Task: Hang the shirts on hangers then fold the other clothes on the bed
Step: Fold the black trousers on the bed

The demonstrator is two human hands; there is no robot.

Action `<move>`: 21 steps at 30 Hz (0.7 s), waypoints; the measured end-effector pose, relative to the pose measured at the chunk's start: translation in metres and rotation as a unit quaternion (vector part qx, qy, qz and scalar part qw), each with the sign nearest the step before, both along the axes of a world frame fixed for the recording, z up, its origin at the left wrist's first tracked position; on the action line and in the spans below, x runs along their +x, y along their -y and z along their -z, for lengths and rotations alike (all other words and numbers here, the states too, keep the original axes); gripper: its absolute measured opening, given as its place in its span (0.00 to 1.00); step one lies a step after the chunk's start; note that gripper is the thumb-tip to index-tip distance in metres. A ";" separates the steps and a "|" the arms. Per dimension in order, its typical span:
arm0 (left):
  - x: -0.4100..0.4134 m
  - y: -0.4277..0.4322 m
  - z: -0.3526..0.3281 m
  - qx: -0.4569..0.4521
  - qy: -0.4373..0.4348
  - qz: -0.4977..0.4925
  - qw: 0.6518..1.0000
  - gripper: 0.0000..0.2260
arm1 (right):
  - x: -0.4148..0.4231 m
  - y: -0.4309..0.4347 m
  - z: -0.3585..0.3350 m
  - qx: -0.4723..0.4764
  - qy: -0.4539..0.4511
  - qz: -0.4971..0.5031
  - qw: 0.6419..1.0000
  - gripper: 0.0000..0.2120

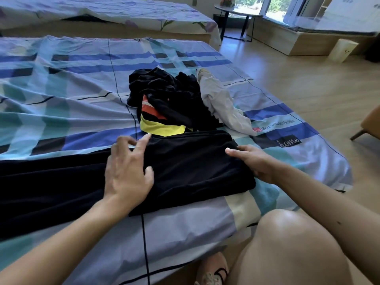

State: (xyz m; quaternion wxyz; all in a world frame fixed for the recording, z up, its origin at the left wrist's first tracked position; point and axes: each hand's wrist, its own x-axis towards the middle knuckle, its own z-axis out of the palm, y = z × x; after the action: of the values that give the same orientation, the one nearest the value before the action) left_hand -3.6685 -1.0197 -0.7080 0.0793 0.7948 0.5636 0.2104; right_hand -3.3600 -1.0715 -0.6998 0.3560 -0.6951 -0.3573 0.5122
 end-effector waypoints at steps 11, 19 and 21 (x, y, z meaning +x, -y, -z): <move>0.080 0.012 0.015 -0.107 -0.094 0.223 0.964 0.35 | 0.032 0.005 -0.027 0.061 0.047 0.056 0.995 0.09; 0.146 0.026 0.021 -0.133 -0.144 0.256 0.947 0.37 | 0.135 0.024 -0.067 -0.023 0.251 0.088 0.964 0.10; 0.149 0.030 0.024 -0.140 -0.160 0.259 0.942 0.36 | 0.138 0.022 -0.057 -0.084 0.337 0.090 0.933 0.18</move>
State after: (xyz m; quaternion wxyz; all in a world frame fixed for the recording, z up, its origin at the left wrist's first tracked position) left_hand -3.5193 -1.0493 -0.7324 0.1502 0.9174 0.3676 -0.0279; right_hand -3.2219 -1.0939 -0.6433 0.1993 -0.8836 -0.3480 0.2417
